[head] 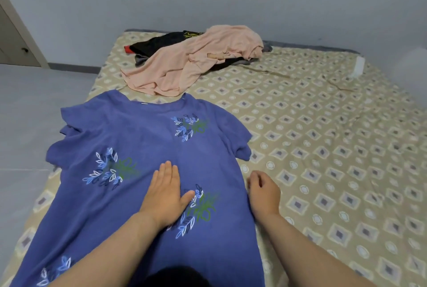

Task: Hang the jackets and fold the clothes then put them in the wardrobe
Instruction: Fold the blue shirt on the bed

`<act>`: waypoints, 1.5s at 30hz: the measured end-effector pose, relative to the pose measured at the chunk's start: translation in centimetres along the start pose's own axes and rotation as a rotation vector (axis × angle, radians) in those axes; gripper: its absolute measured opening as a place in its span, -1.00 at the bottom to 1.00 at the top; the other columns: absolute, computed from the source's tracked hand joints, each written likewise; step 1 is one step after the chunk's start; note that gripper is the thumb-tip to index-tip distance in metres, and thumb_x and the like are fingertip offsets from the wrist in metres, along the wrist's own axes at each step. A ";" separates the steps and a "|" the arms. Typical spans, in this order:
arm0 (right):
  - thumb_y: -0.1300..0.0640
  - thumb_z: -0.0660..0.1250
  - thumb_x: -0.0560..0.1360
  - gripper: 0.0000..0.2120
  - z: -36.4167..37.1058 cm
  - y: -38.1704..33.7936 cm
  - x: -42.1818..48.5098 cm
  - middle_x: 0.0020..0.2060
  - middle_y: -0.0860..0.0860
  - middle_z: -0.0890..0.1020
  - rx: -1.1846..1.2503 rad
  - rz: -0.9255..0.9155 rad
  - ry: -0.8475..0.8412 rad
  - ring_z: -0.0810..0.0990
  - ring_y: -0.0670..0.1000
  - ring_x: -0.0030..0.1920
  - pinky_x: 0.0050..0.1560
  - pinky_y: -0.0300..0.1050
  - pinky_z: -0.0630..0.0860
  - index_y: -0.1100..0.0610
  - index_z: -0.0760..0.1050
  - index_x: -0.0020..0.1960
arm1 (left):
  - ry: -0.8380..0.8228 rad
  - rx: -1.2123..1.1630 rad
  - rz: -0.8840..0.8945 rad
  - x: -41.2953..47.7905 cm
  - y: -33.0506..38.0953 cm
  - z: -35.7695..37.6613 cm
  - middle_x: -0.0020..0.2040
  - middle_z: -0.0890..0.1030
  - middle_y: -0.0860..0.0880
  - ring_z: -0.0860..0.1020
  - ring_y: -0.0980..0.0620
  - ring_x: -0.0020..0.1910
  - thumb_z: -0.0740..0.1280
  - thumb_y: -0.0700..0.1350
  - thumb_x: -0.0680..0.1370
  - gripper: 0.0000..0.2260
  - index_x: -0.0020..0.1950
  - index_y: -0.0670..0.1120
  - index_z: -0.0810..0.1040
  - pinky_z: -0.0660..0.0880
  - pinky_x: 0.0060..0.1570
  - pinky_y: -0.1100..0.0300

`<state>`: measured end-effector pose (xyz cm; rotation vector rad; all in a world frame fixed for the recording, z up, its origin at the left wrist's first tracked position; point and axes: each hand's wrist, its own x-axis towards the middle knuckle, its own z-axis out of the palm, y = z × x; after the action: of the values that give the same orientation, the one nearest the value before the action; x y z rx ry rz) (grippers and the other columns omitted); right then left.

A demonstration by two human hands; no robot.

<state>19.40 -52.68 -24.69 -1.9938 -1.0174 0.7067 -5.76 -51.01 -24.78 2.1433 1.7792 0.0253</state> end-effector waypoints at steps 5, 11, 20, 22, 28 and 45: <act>0.02 0.32 0.54 -0.70 -0.1 -2.8 6.2 -0.34 0.16 0.62 0.493 0.354 -0.125 0.60 0.06 -0.40 -0.28 -0.08 0.61 0.25 0.54 -0.21 | 0.146 0.053 0.030 1.9 2.3 1.8 0.62 -0.08 -0.19 -0.13 -0.11 0.61 -0.21 0.36 0.48 -0.13 0.61 -0.22 -0.05 -0.24 0.55 0.03; 0.07 0.41 0.56 -0.75 3.4 -7.5 11.7 -0.07 0.12 0.74 0.787 0.494 -0.247 0.74 0.10 -0.09 -0.15 -0.03 0.66 0.25 0.61 0.09 | 0.147 0.061 0.037 1.7 2.1 1.6 0.58 0.17 -0.21 0.13 -0.13 0.58 -0.01 0.30 0.50 -0.19 0.55 -0.26 0.21 -0.07 0.50 0.00; 0.01 0.22 0.65 -0.68 -0.2 -8.8 18.8 0.06 0.09 0.64 0.582 0.480 0.073 0.63 0.14 -0.09 -0.04 0.04 0.59 0.17 0.48 0.30 | 0.182 0.102 0.044 1.7 2.0 2.0 0.40 0.45 -0.30 0.45 -0.25 0.39 0.13 0.23 0.45 -0.24 0.38 -0.35 0.46 0.02 0.43 0.01; -0.08 0.25 0.64 -0.63 -0.3 -7.7 18.4 0.07 0.08 0.67 0.714 0.513 0.006 0.67 0.10 -0.13 -0.11 -0.01 0.61 0.19 0.50 0.25 | 0.195 0.104 0.042 1.7 2.0 2.0 0.40 0.46 -0.30 0.46 -0.25 0.38 0.14 0.23 0.44 -0.24 0.38 -0.36 0.46 0.01 0.44 0.02; 0.05 0.41 0.55 -0.68 -0.4 -6.6 13.8 0.01 0.12 0.72 0.813 0.531 -0.431 0.72 0.11 -0.08 -0.13 0.02 0.67 0.20 0.58 0.21 | 0.171 0.098 0.028 1.7 2.0 2.0 0.40 0.47 -0.29 0.46 -0.24 0.38 0.15 0.24 0.43 -0.24 0.37 -0.35 0.47 0.01 0.45 0.02; 0.42 0.28 0.41 -0.45 -0.9 -6.9 12.1 0.25 0.23 0.61 1.029 0.504 -0.312 0.61 0.23 0.23 0.24 0.18 0.53 0.22 0.44 0.39 | 0.251 0.061 0.036 2.0 1.7 2.3 0.40 0.47 -0.26 0.47 -0.19 0.38 0.17 0.25 0.43 -0.24 0.39 -0.32 0.47 0.09 0.42 -0.01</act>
<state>23.59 -40.18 -19.99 -1.2075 -0.1584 1.4771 -3.22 -49.96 -26.87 2.3010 1.8980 0.2631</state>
